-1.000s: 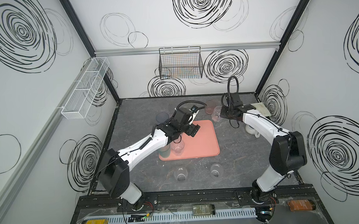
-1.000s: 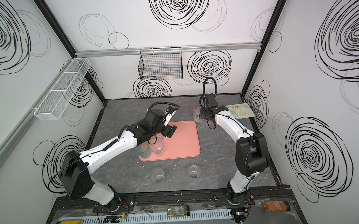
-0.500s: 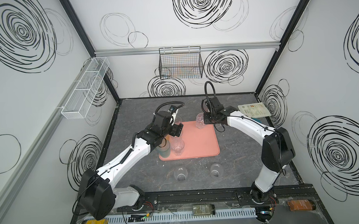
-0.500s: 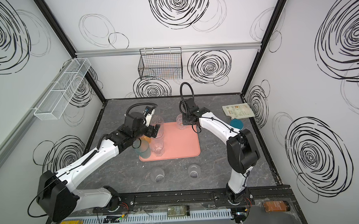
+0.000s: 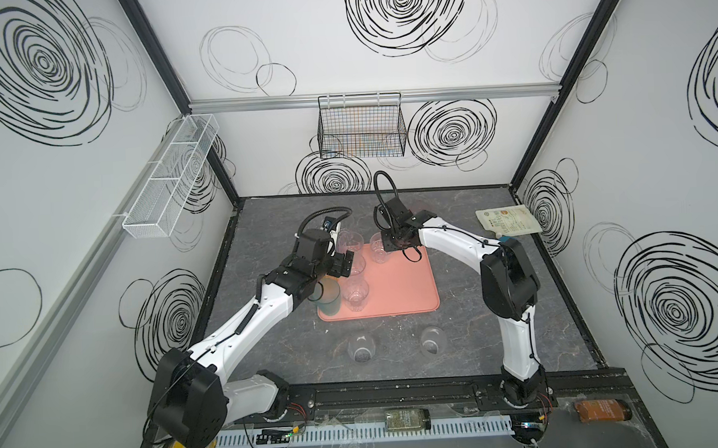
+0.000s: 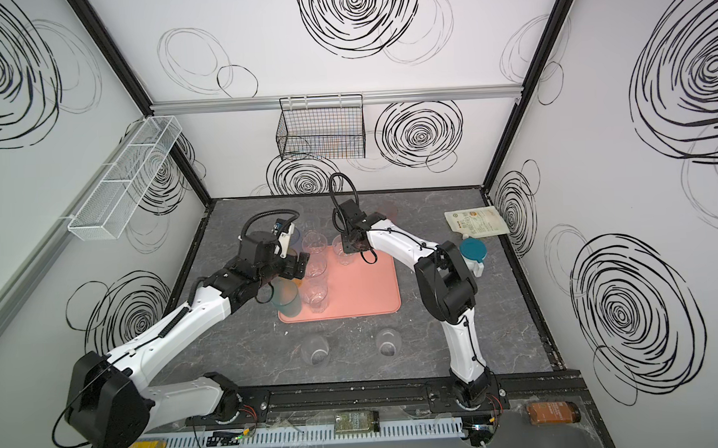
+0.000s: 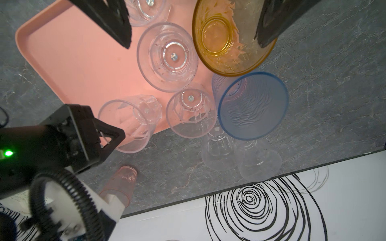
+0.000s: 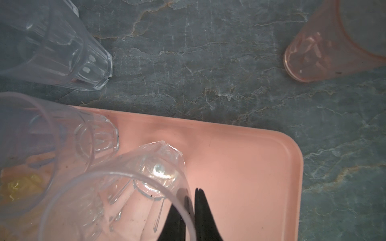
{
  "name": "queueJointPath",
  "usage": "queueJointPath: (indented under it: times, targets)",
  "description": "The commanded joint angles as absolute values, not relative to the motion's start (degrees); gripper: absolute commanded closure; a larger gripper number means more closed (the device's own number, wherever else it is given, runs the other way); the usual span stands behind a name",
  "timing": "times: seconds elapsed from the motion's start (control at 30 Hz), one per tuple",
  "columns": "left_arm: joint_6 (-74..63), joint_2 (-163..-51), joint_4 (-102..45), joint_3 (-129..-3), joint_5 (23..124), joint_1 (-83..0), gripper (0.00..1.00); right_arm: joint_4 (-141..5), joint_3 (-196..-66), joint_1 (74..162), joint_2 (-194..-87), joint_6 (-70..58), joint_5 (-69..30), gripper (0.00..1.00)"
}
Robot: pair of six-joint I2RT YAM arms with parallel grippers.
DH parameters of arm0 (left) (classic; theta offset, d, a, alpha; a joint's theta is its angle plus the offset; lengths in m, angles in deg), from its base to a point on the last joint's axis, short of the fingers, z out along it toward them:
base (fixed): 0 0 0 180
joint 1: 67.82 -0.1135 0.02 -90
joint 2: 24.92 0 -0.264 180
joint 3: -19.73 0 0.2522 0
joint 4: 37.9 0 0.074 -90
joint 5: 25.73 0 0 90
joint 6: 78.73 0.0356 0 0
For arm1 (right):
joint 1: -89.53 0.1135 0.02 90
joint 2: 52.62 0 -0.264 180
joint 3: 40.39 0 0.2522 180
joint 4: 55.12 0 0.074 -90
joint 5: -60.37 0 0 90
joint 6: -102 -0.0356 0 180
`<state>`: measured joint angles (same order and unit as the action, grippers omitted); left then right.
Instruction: Place the glasses into the tray
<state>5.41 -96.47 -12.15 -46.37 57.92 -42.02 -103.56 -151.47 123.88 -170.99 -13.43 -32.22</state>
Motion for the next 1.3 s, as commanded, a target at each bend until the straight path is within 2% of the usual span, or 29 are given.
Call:
queueJointPath:
  times: [0.0, 0.53, 0.87, 1.27]
  targets:
    - [4.33, -96.11, -15.1, -46.23, 59.21, -42.16, 0.04, -106.21, -155.15, 124.11, -172.45, -12.87, -34.44, 0.98]
    - [3.8, -96.77, -15.91, -46.02, 60.05, -41.71, 0.04, -107.82, -160.77, 124.34, -178.04, -12.87, -34.46, 0.96]
    - [3.67, -96.82, -15.69, -46.18, 59.81, -41.46, 0.04, -108.74, -161.12, 124.34, -175.53, -13.05, -33.82, 0.71]
    - [4.62, -93.2, -13.6, -46.94, 56.27, -42.71, 0.04, -109.86, -163.95, 124.42, -168.52, -12.09, -31.47, 0.55]
